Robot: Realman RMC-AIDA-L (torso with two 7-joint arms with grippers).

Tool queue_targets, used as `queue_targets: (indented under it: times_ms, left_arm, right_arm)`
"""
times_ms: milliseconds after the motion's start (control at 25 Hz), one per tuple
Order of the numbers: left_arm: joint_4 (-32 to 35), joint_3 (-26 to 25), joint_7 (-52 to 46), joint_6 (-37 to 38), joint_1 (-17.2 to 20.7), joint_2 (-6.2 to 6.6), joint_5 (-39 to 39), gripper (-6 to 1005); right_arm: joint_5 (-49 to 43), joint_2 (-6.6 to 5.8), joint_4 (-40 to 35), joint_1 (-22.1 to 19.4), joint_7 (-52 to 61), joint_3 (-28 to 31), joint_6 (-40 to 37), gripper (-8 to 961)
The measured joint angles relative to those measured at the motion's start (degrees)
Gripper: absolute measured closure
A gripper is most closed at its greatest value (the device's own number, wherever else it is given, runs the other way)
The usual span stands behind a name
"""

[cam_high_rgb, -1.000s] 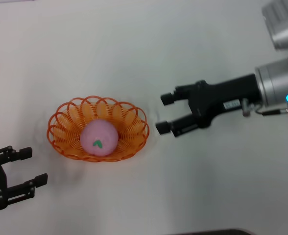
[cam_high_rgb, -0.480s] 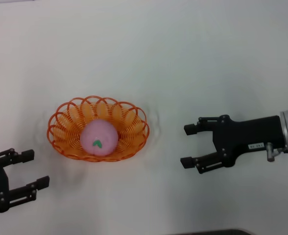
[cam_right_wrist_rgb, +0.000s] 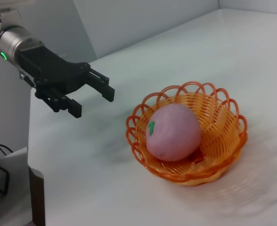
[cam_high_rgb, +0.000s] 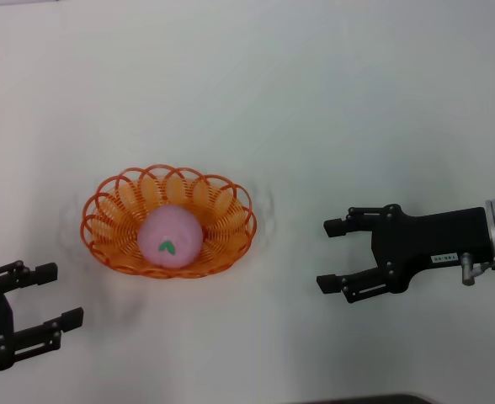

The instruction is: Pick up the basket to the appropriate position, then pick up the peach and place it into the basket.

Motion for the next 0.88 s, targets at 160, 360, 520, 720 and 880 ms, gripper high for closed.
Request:
queue_targets:
  times_ms: [160, 360, 520, 720, 880]
  left_arm:
    - [0.0, 0.1, 0.0, 0.0, 0.0, 0.00, 0.0, 275]
    - [0.0, 0.0, 0.0, 0.0, 0.1, -0.05, 0.1, 275]
    - [0.0, 0.2, 0.0, 0.0, 0.1, -0.07, 0.1, 274]
    - [-0.5, -0.1, 0.0, 0.0, 0.0, -0.01, 0.1, 275]
    - [-0.7, -0.1, 0.0, 0.0, 0.0, 0.06, 0.1, 276]
  right_arm:
    - [0.0, 0.04, 0.0, 0.0, 0.0, 0.0, 0.1, 4]
    - [0.0, 0.08, 0.1, 0.0, 0.0, 0.4, -0.4, 4]
    - [0.1, 0.27, 0.1, 0.0, -0.1, 1.8, -0.4, 4]
    - [0.2, 0.45, 0.1, 0.2, -0.1, 2.2, -0.6, 4]
    - [0.3, 0.65, 0.1, 0.3, -0.1, 2.9, -0.7, 4]
